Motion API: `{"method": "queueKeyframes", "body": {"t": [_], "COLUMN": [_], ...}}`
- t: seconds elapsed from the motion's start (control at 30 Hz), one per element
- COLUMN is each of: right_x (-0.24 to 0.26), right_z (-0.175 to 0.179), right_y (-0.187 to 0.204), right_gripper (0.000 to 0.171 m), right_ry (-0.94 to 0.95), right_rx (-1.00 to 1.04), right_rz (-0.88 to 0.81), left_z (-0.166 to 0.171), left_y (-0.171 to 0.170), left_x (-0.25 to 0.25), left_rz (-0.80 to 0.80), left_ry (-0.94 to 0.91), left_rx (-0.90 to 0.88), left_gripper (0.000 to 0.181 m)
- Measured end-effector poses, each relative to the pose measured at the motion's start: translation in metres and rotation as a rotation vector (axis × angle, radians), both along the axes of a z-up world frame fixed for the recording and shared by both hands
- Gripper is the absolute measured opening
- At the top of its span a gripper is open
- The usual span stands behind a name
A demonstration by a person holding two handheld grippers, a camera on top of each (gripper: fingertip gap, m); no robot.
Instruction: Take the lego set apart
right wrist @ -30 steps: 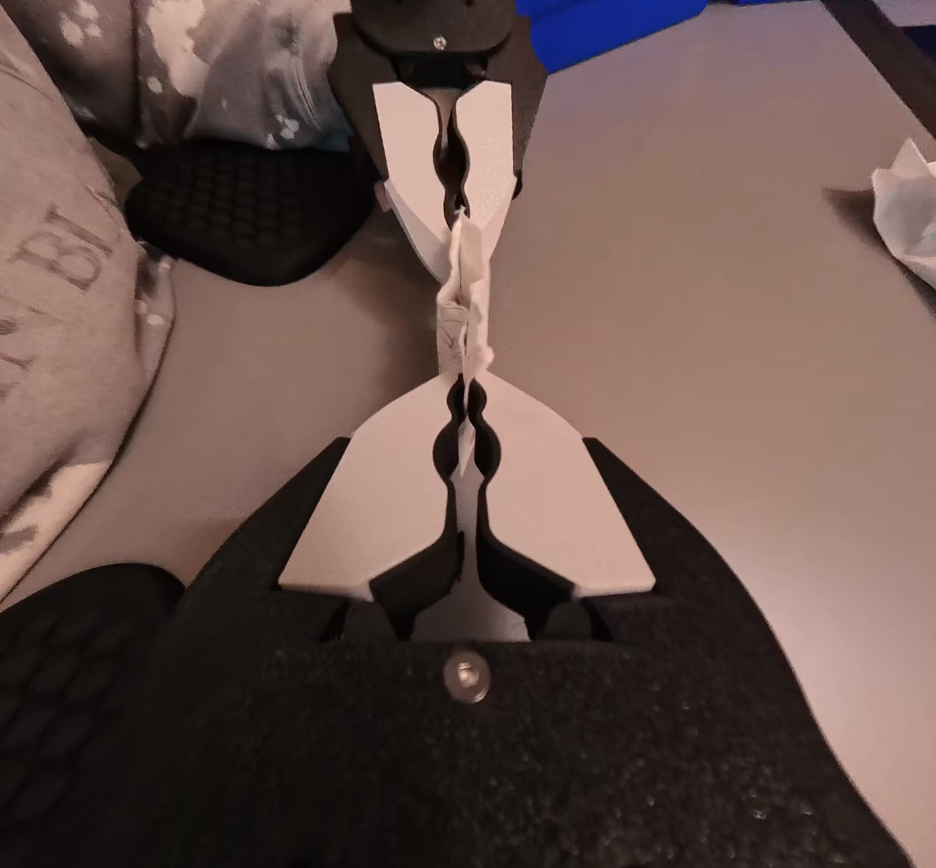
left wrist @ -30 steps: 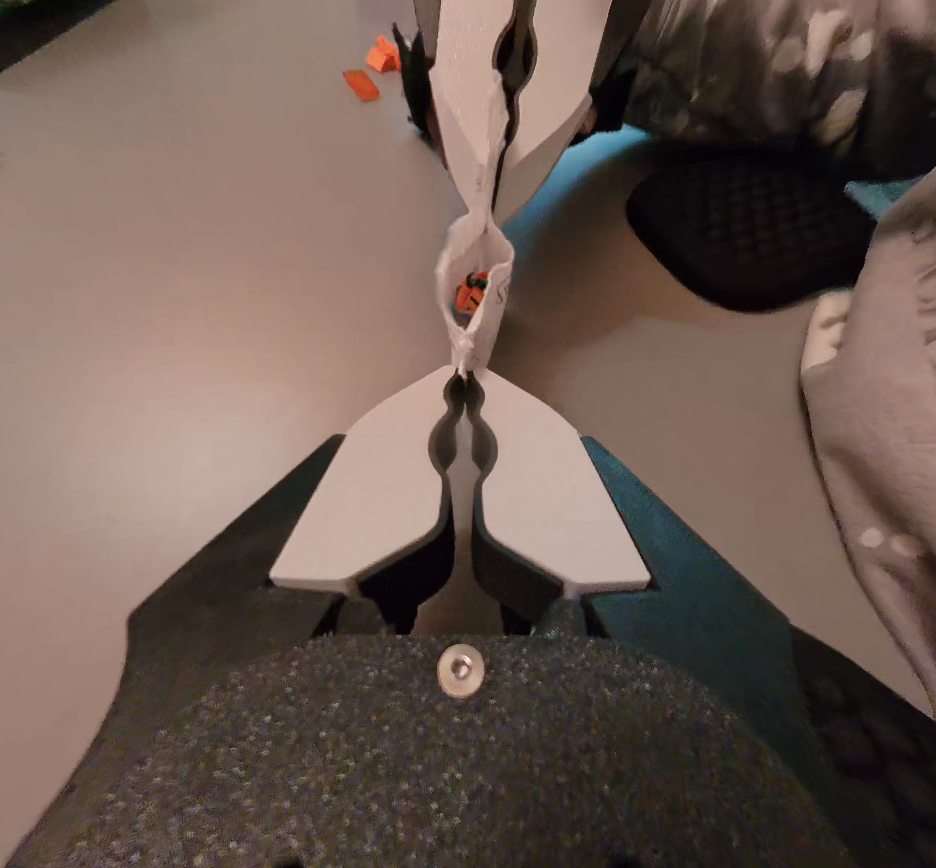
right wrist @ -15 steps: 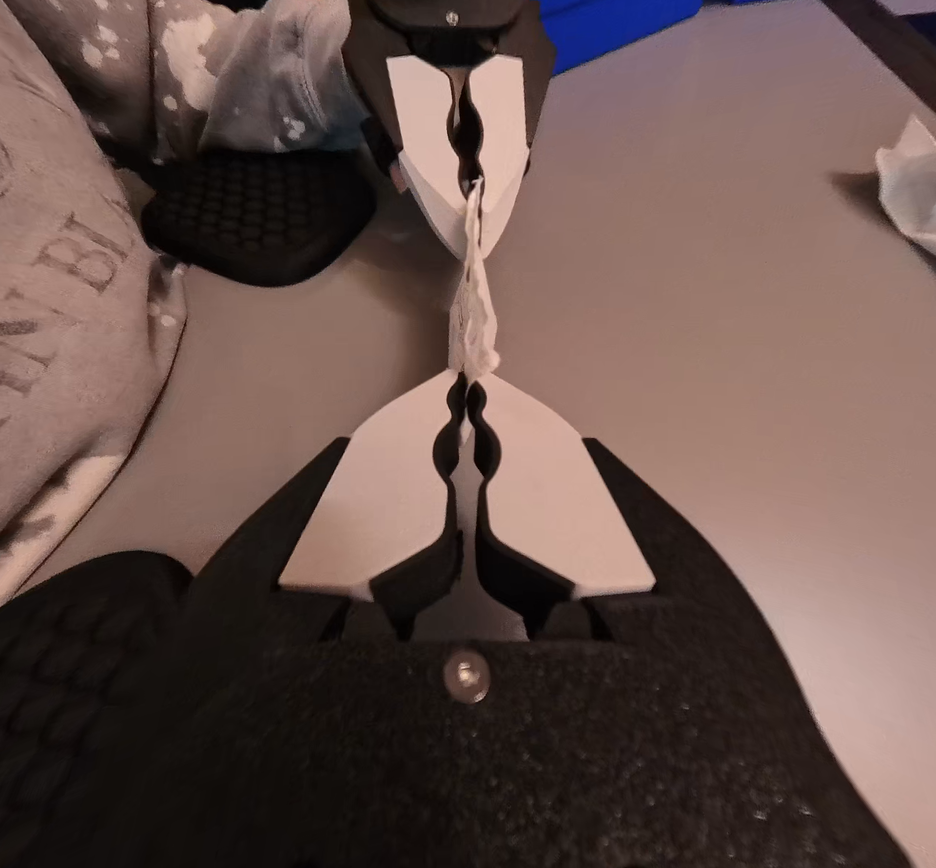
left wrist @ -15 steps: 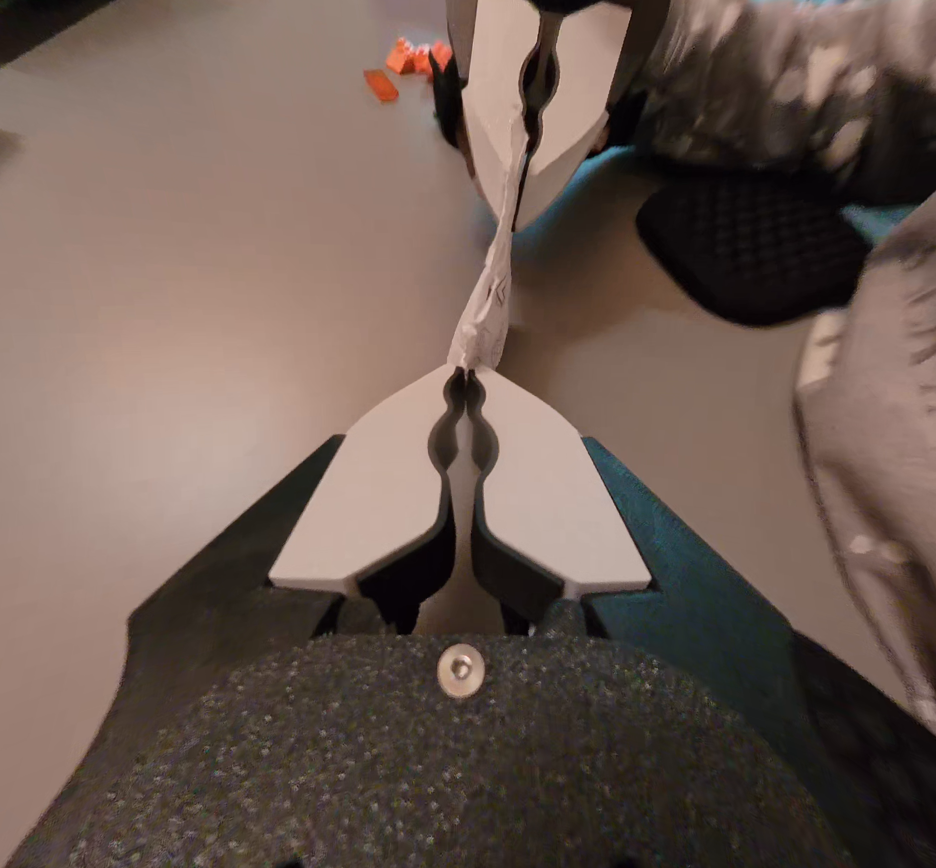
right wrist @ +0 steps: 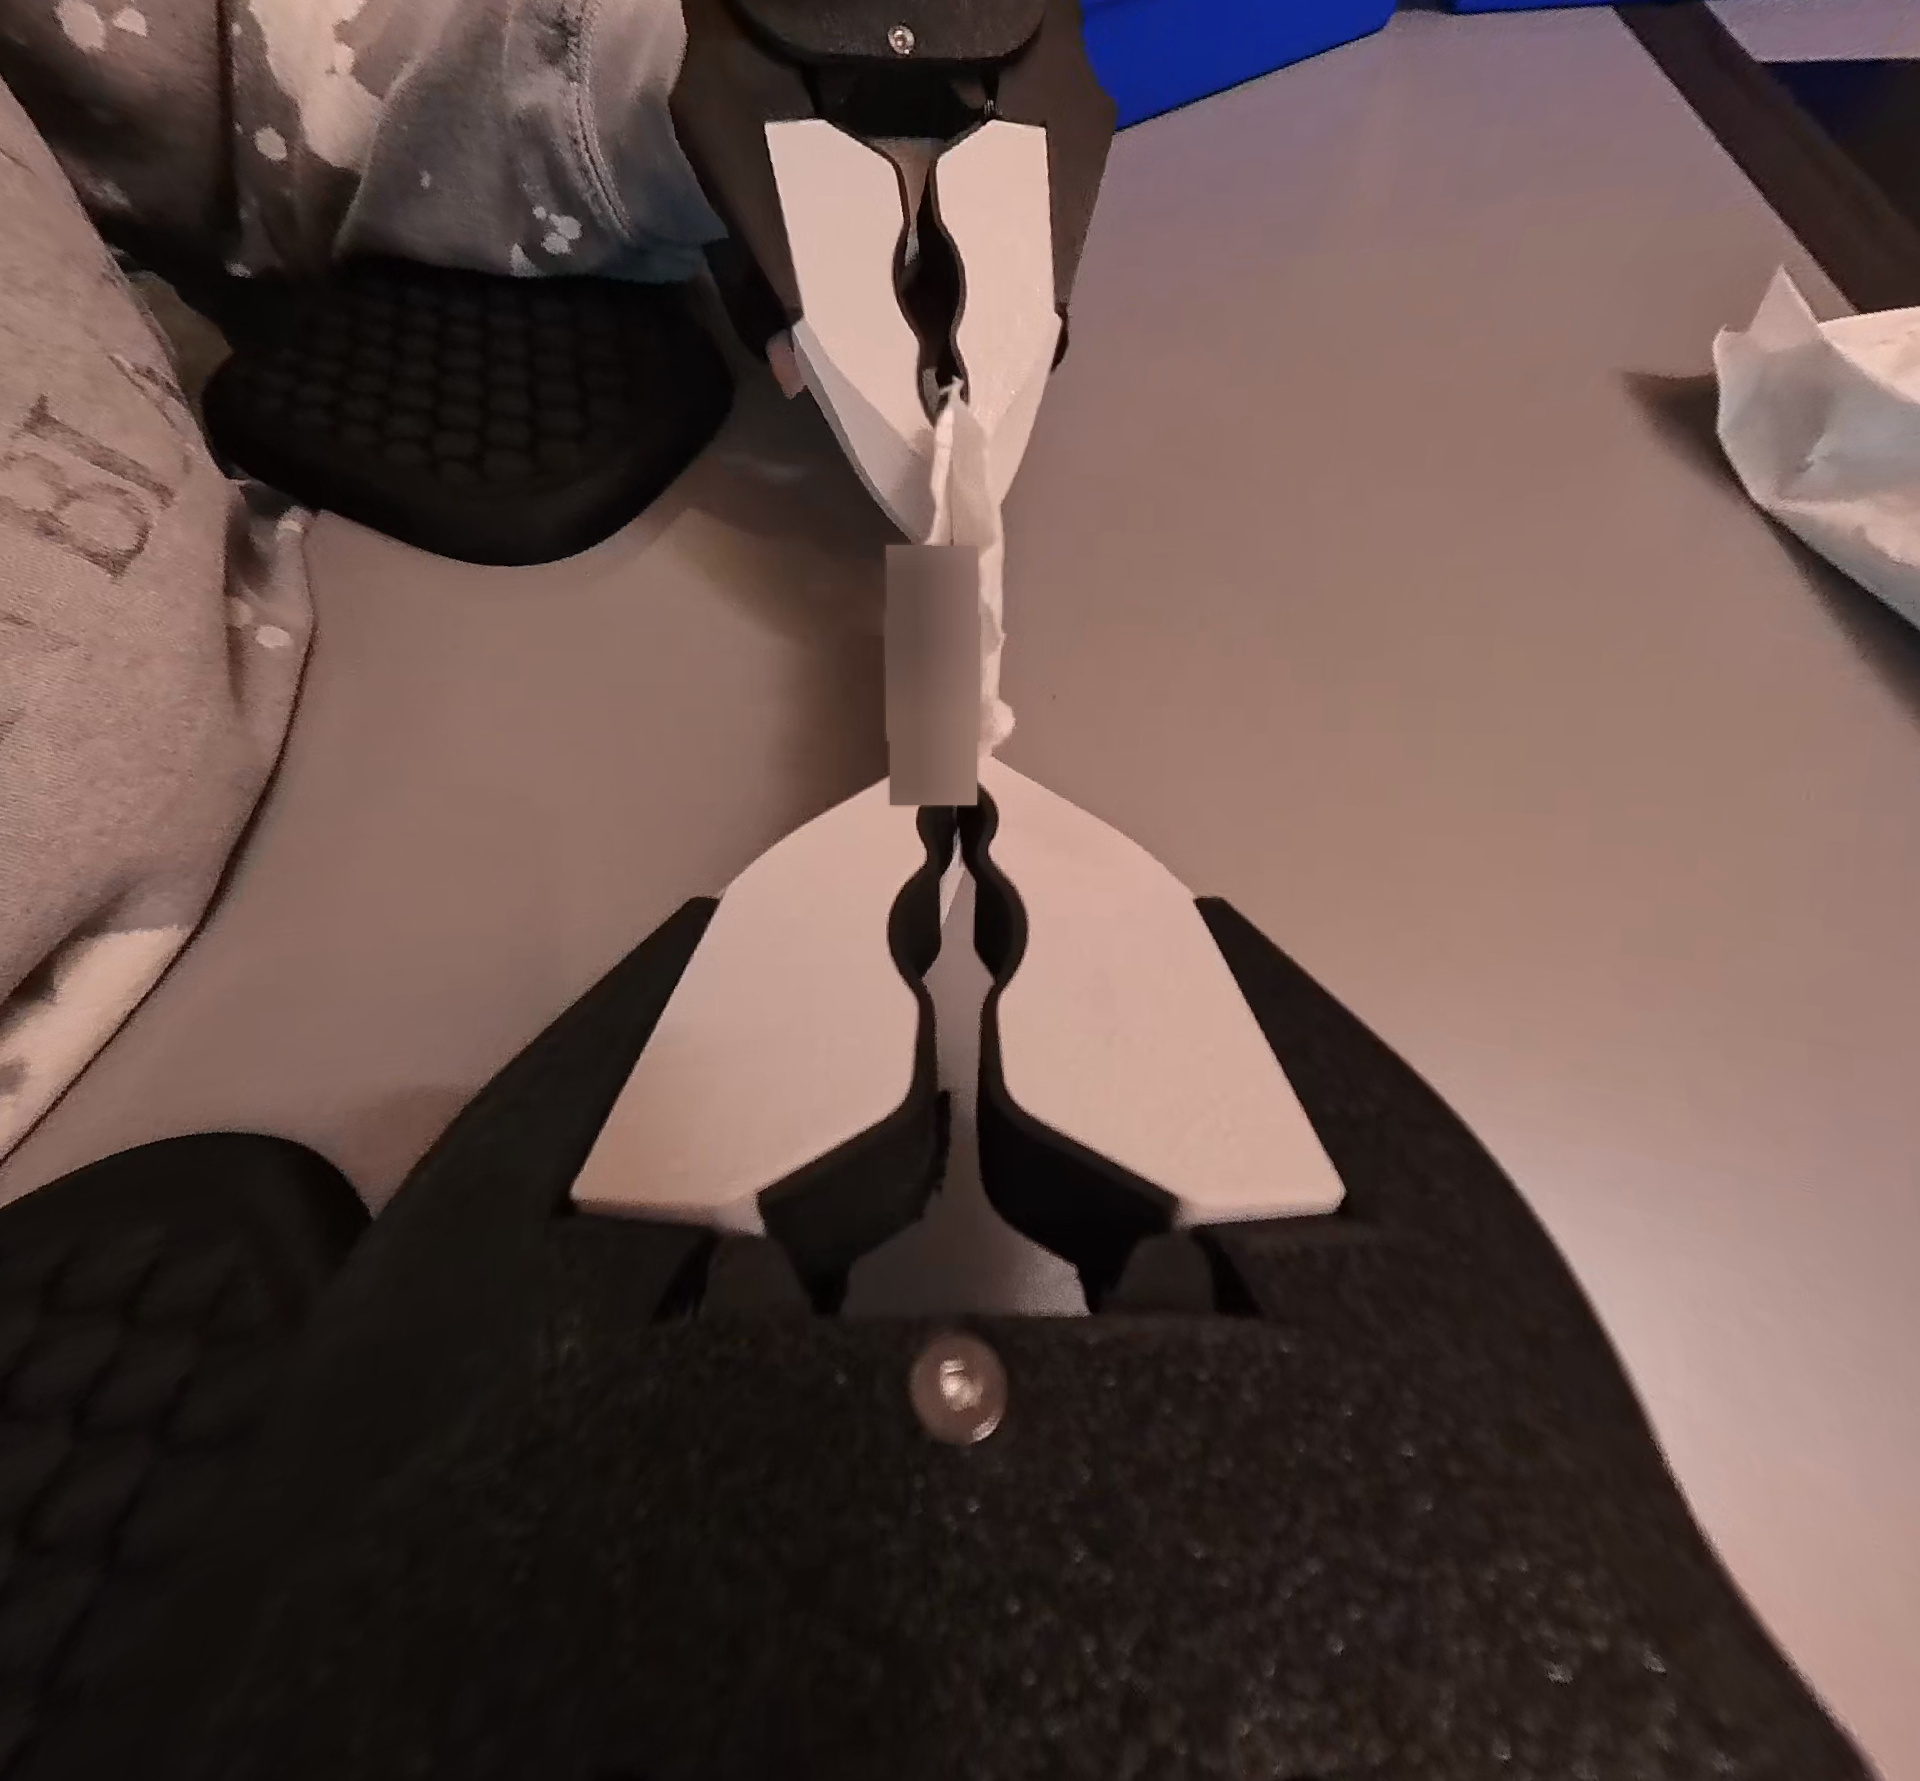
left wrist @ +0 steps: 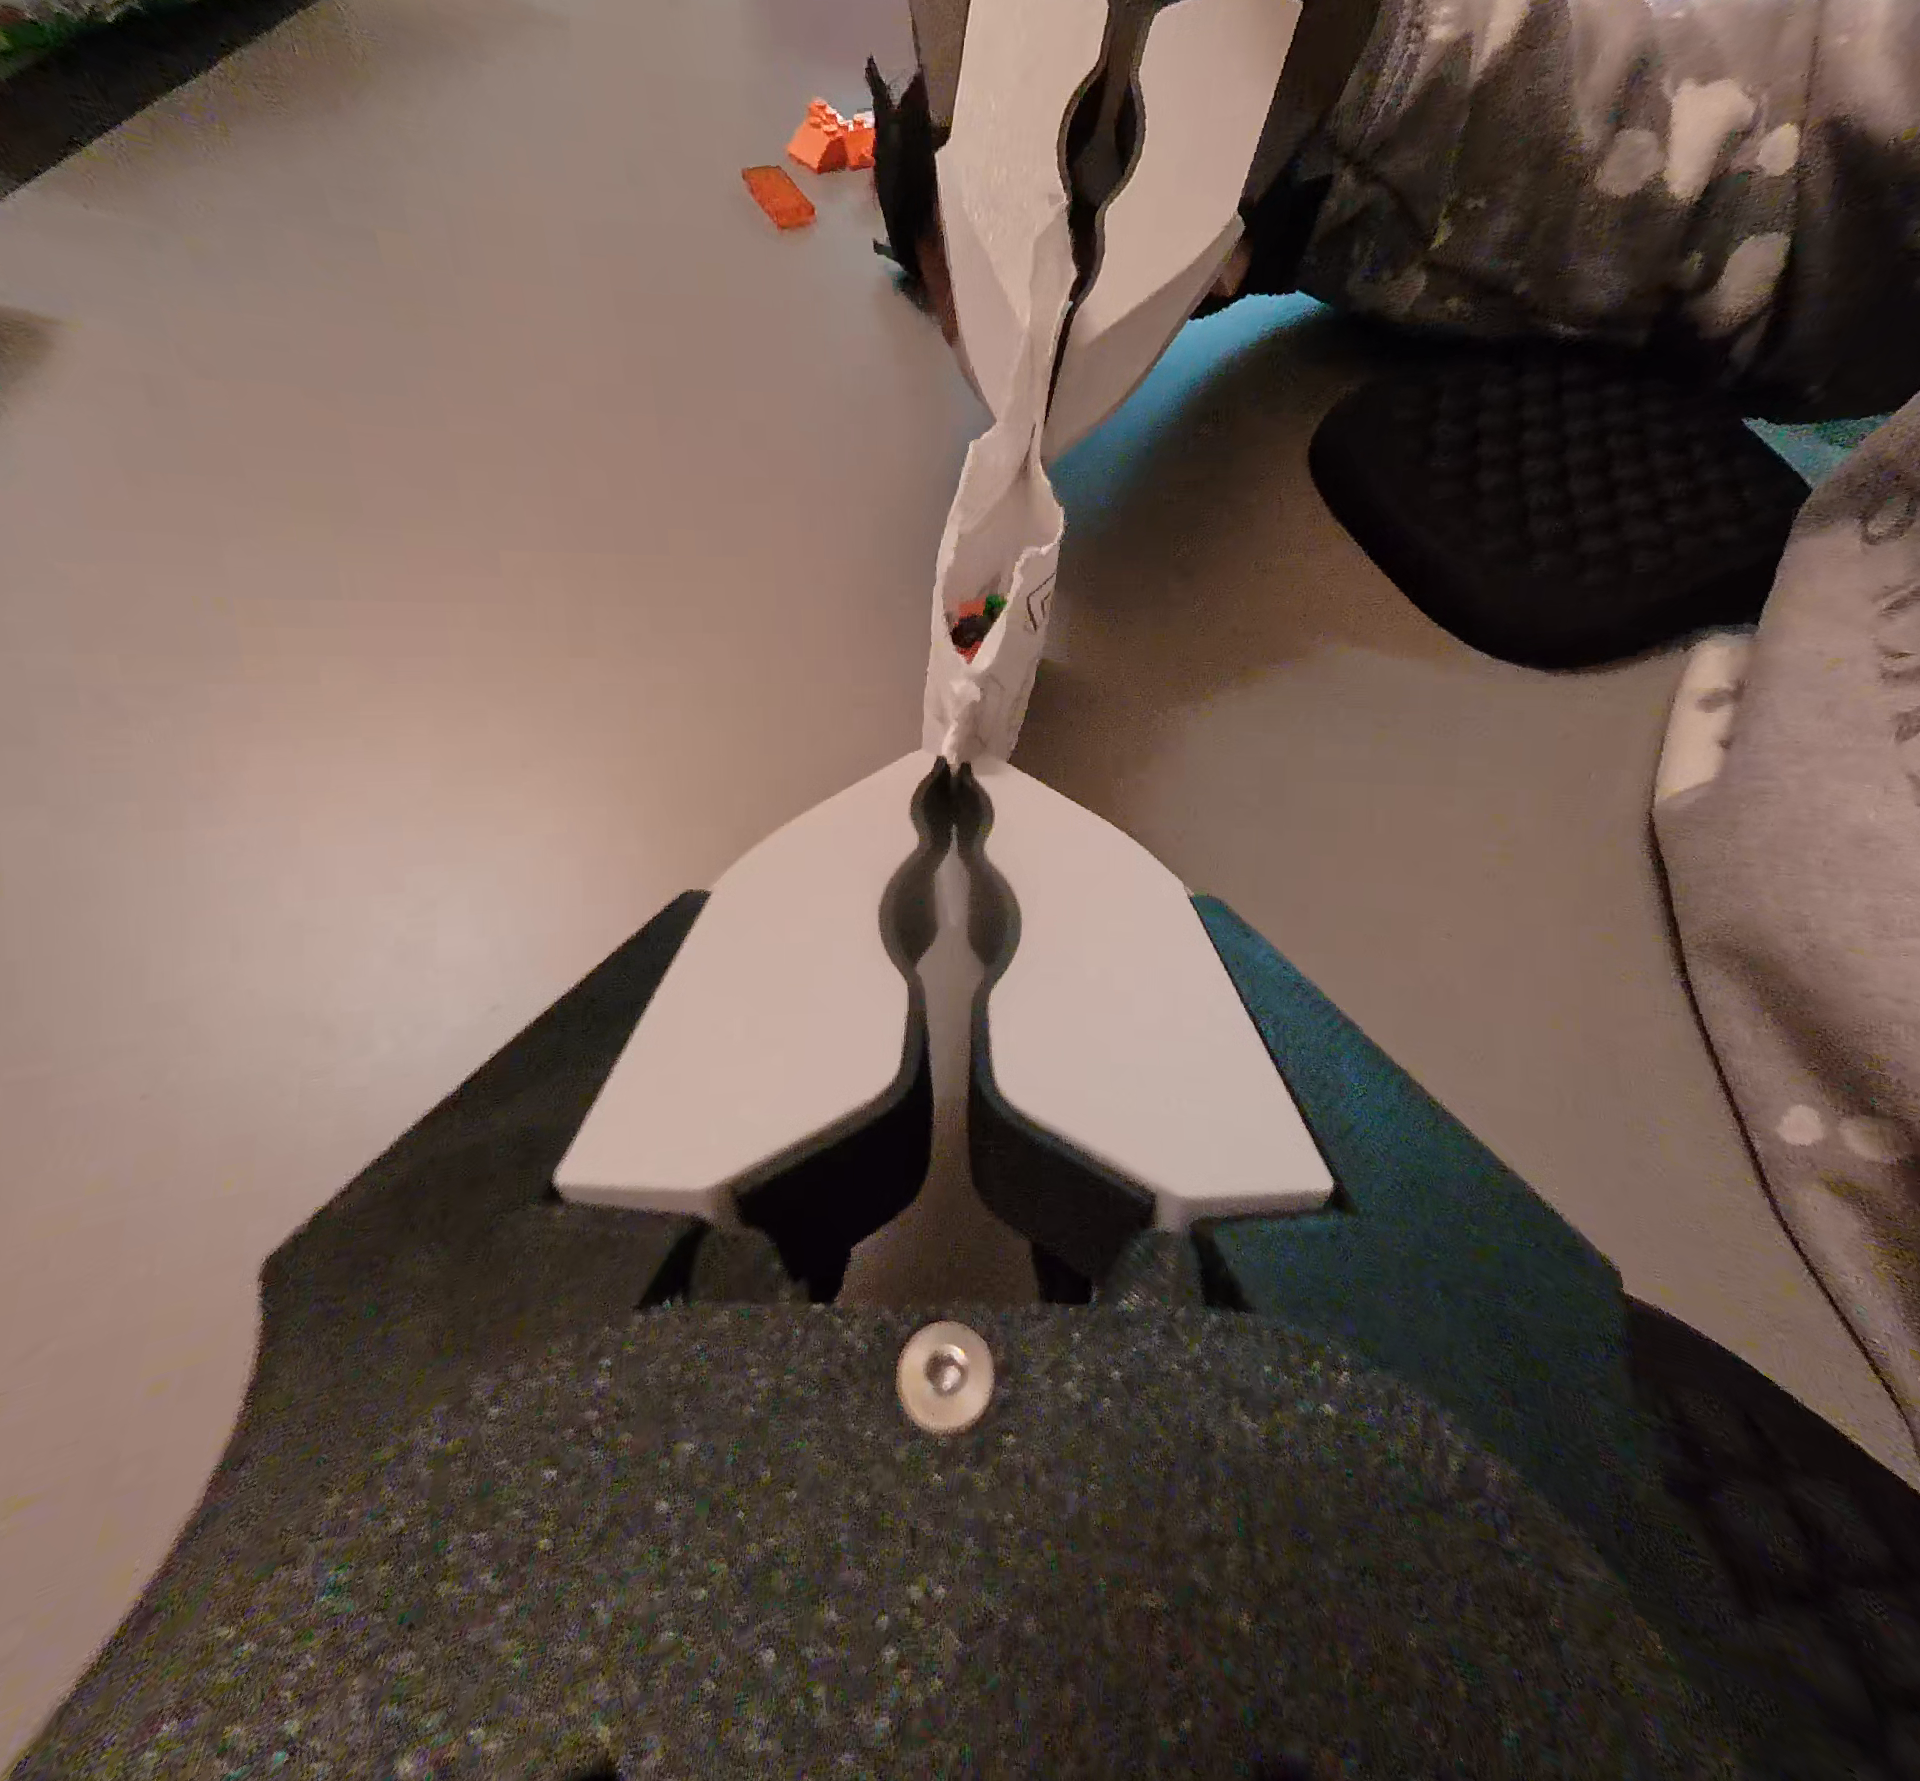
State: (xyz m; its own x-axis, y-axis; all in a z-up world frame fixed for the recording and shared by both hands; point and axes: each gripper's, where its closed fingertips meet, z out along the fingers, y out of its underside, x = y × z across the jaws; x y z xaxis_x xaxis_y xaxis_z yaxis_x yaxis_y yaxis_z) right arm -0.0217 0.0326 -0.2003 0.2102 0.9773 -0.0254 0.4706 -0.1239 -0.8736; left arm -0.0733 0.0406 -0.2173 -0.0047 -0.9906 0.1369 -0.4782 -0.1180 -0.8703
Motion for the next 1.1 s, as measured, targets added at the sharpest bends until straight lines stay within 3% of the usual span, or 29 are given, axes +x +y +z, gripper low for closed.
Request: {"method": "queueKeyframes", "body": {"t": [0.07,0.17,0.27,0.43,0.5,0.57,0.67,0.77,0.87,0.97,1.1], "right_x": [0.000,-0.002,-0.001,0.005,0.013,0.025,0.044,0.056,0.068,0.083,0.101], "right_z": [0.003,0.000,-0.001,0.003,0.004,0.010,0.012,0.010,0.004,-0.002,-0.024], "right_y": [0.001,0.004,0.003,0.002,0.006,0.009,0.016,0.019,0.023,0.035,0.054], "right_gripper": [0.001,0.017,0.000,0.000,0.000,0.000,0.000,0.000,0.000,0.000,0.001], "right_ry": [0.010,-0.006,-0.009,0.000,-0.006,0.012,0.007,-0.001,-0.023,-0.043,-0.124], "right_rx": [0.011,0.018,0.038,0.025,0.043,0.043,0.046,0.020,-0.021,-0.088,-0.187], "right_rz": [-0.012,-0.030,-0.016,0.000,-0.029,-0.058,-0.108,-0.139,-0.188,-0.291,-0.398], "left_z": [0.001,0.002,0.004,0.012,0.023,0.050,0.073,0.066,0.035,0.000,-0.018], "left_y": [-0.001,-0.001,0.000,0.001,0.019,0.051,0.137,0.222,0.295,0.343,0.363], "left_x": [0.002,0.007,0.009,0.013,0.007,-0.001,-0.022,-0.044,-0.066,-0.085,-0.095], "left_rz": [-0.003,-0.012,-0.014,-0.044,-0.004,0.117,0.437,0.706,0.879,0.986,1.033], "left_ry": [-0.006,-0.020,-0.027,-0.052,-0.054,-0.131,-0.147,-0.067,-0.001,0.030,0.046], "left_rx": [-0.007,-0.004,-0.002,0.047,-0.015,-0.073,-0.062,-0.068,-0.219,-0.336,-0.355], "left_gripper": [0.000,0.000,0.000,0.001,0.022,0.025,0.019,0.023,0.026,0.024,0.023]}}
